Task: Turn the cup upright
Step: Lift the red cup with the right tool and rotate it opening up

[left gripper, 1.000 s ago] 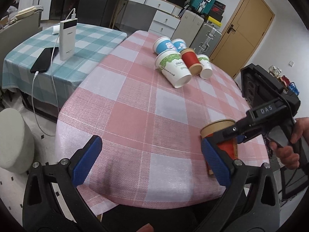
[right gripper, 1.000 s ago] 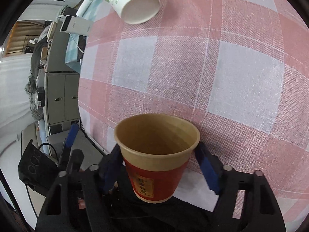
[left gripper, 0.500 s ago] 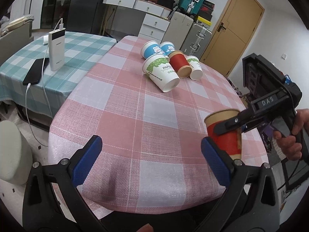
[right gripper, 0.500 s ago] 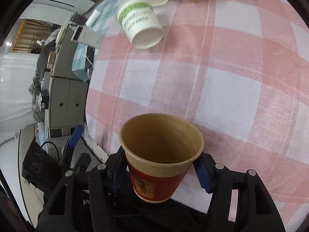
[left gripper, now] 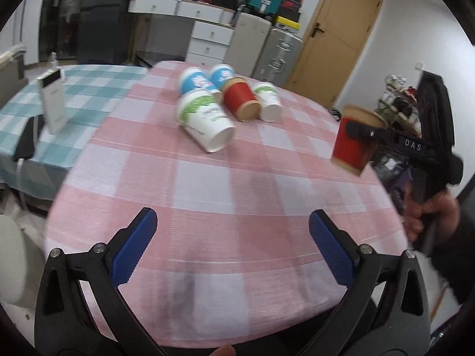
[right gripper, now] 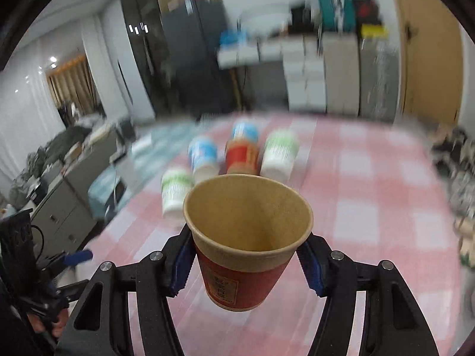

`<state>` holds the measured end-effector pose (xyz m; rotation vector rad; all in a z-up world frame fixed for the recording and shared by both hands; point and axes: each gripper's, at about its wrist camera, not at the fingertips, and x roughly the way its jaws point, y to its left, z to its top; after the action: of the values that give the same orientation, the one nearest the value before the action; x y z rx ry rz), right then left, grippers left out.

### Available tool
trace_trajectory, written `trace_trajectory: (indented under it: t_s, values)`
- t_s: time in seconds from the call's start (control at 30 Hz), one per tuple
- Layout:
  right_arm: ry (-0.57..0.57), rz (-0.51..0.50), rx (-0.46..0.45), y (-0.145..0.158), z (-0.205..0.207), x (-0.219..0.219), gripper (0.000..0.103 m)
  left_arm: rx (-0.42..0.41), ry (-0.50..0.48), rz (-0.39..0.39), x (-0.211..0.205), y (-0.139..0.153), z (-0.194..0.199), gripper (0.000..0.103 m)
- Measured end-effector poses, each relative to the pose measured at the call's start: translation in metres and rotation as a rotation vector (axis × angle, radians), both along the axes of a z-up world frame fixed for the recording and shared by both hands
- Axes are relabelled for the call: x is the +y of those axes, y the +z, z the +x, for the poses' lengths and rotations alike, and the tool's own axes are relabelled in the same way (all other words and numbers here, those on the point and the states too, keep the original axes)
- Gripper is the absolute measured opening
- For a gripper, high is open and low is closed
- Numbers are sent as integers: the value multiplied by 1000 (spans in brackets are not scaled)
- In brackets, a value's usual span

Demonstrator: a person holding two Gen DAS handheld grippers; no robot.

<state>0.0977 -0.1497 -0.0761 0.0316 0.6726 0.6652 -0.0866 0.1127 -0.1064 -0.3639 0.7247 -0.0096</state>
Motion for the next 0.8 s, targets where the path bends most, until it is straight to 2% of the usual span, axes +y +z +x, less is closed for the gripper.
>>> trace_trajectory:
  t_s: [0.03, 0.13, 0.2, 0.27, 0.33, 0.43, 0.57, 0.7, 0.8]
  values:
    - [-30, 8, -85, 5, -7, -8, 63, 4, 0, 2, -4, 0, 4, 102]
    - [-61, -8, -195, 3, -17, -15, 64, 22, -10, 30, -17, 0, 22, 102]
    - [-103, 7, -220, -1, -21, -20, 64, 27, -11, 41, -24, 0, 36, 102]
    - [-197, 42, -250, -6, -28, -31, 64, 27, -18, 41, -32, 0, 49, 102]
    - [-228, 62, -256, -10, -28, -39, 64, 29, -37, 37, -42, 0, 62, 102]
    - [-255, 70, -224, -17, -21, -45, 64, 39, -52, 57, -56, -3, 81, 102]
    - [-306, 75, -83, -35, 4, -55, 64, 65, -81, 53, -71, -11, 104, 102]
    - [-309, 65, 63, -56, 25, -61, 64, 70, -97, 51, -81, -20, 118, 102]
    - [-289, 63, 117, -65, 32, -63, 64, 103, -98, 45, -87, -30, 134, 102]
